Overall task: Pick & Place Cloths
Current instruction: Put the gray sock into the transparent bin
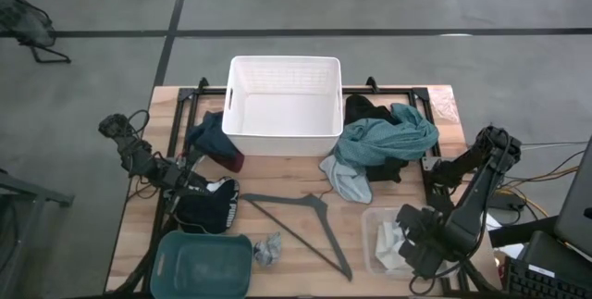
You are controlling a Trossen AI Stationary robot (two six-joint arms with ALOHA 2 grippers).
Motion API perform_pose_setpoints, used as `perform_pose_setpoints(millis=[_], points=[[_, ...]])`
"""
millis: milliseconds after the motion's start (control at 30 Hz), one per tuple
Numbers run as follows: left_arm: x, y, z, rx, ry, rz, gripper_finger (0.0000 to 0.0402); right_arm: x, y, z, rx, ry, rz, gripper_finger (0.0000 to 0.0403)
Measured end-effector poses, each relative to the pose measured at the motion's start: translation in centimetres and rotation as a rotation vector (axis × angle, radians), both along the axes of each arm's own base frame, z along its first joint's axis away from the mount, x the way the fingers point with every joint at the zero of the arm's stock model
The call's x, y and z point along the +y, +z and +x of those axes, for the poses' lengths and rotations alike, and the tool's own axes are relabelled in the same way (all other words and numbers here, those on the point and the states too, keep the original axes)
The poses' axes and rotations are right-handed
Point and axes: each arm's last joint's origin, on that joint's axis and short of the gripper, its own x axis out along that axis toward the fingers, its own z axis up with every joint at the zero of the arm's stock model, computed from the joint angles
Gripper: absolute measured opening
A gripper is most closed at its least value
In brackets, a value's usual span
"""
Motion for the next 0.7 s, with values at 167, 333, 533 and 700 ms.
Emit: perform_pose_setpoints(millis=[167, 333, 533, 700], points=[[0.0, 0.0, 0.0, 0.0, 0.0, 0.0, 0.0023, 0.0, 0.0, 0.1, -0.023, 0.004, -0.012, 0.0145], [0.0, 0.0, 0.0, 0.0, 0.0, 0.0, 0.0023, -0.1, 0.0, 0.2, -0.05, 0.013, -0.031, 0.0163], [0.0, 0.0, 0.0, 0.0, -0.001, 0.0, 0.0023, 0.0, 0.4, 0.3, -0.09, 0.031, -0.043, 0.0178], [0.0, 0.0, 0.0, 0.0, 0.0, 0.0, 0.0023, 0.2, 1.2, 0.8, -0.173, 0.066, -0.039, 0.0192]])
